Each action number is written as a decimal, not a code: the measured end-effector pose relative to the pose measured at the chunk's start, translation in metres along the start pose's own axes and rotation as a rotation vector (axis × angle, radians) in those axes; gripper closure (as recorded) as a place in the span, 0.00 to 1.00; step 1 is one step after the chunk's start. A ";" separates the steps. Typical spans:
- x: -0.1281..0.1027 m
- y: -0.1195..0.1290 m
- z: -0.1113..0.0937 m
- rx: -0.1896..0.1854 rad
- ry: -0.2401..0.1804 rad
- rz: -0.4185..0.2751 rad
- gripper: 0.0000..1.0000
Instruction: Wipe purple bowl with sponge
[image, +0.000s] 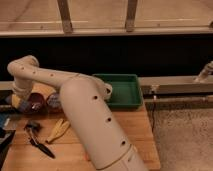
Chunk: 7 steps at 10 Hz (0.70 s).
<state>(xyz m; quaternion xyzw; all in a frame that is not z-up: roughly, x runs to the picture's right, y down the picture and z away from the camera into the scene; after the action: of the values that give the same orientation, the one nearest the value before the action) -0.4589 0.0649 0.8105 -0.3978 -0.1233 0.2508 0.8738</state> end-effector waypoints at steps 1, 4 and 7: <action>0.011 -0.004 -0.007 0.013 0.012 0.017 1.00; 0.030 -0.032 -0.019 0.044 0.044 0.081 1.00; 0.023 -0.062 -0.021 0.071 0.051 0.091 1.00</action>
<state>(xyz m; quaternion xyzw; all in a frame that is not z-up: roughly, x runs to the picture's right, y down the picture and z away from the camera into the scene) -0.4099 0.0292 0.8436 -0.3779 -0.0740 0.2843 0.8780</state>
